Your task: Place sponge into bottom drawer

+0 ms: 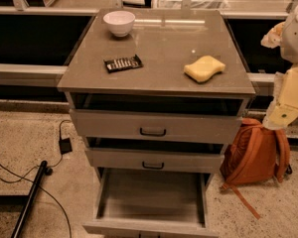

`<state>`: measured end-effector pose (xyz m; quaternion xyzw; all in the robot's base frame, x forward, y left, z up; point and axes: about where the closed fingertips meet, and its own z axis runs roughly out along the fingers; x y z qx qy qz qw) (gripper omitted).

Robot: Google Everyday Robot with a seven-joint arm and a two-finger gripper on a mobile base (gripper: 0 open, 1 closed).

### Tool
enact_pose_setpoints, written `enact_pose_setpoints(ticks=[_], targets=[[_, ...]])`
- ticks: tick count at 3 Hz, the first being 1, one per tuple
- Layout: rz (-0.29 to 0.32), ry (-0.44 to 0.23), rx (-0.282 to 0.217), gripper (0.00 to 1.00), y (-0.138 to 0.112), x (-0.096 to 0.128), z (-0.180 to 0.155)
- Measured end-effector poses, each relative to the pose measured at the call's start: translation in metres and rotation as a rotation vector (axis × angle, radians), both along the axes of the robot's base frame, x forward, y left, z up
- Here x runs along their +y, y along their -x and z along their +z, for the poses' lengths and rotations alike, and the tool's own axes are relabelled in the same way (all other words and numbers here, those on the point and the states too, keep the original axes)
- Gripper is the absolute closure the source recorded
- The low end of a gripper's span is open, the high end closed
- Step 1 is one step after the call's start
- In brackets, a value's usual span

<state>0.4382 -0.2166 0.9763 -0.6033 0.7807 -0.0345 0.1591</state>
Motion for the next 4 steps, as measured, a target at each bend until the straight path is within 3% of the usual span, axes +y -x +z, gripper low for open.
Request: enact_pose_setpoints(ticks=[1,2,3,4], targets=[[0.001,0.0,-0.003,0.0,0.0,0.0,0.001],[0.065,0.031,-0.036,0.0,-0.021,0.001,-0.002],[0.177,0.068,-0.078,0.0,-0.067,0.0,-0.012],[0.346,0.091,-0.066,0.0,-0.121,0.006,-0.033]])
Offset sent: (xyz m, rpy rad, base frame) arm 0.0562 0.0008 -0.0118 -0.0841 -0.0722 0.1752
